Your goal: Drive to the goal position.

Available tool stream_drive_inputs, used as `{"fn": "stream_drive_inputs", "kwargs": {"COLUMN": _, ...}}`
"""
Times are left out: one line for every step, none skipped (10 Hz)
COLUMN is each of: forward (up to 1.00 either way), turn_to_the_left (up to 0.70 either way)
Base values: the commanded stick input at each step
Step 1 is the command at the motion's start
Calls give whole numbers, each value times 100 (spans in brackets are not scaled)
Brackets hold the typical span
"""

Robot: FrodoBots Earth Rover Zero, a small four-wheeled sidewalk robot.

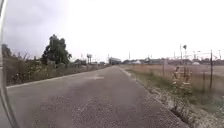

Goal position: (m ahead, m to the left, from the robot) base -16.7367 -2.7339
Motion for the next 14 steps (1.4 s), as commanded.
{"fn": "stream_drive_inputs", "kwargs": {"forward": 8, "turn_to_the_left": 0}}
{"fn": "stream_drive_inputs", "kwargs": {"forward": 7, "turn_to_the_left": 0}}
{"fn": "stream_drive_inputs", "kwargs": {"forward": 8, "turn_to_the_left": 0}}
{"fn": "stream_drive_inputs", "kwargs": {"forward": 9, "turn_to_the_left": 0}}
{"fn": "stream_drive_inputs", "kwargs": {"forward": 7, "turn_to_the_left": 0}}
{"fn": "stream_drive_inputs", "kwargs": {"forward": 8, "turn_to_the_left": 0}}
{"fn": "stream_drive_inputs", "kwargs": {"forward": 8, "turn_to_the_left": 0}}
{"fn": "stream_drive_inputs", "kwargs": {"forward": 8, "turn_to_the_left": 0}}
{"fn": "stream_drive_inputs", "kwargs": {"forward": 8, "turn_to_the_left": 0}}
{"fn": "stream_drive_inputs", "kwargs": {"forward": 8, "turn_to_the_left": 0}}
{"fn": "stream_drive_inputs", "kwargs": {"forward": 8, "turn_to_the_left": 0}}
{"fn": "stream_drive_inputs", "kwargs": {"forward": 8, "turn_to_the_left": 0}}
{"fn": "stream_drive_inputs", "kwargs": {"forward": 8, "turn_to_the_left": 0}}
{"fn": "stream_drive_inputs", "kwargs": {"forward": 8, "turn_to_the_left": 0}}
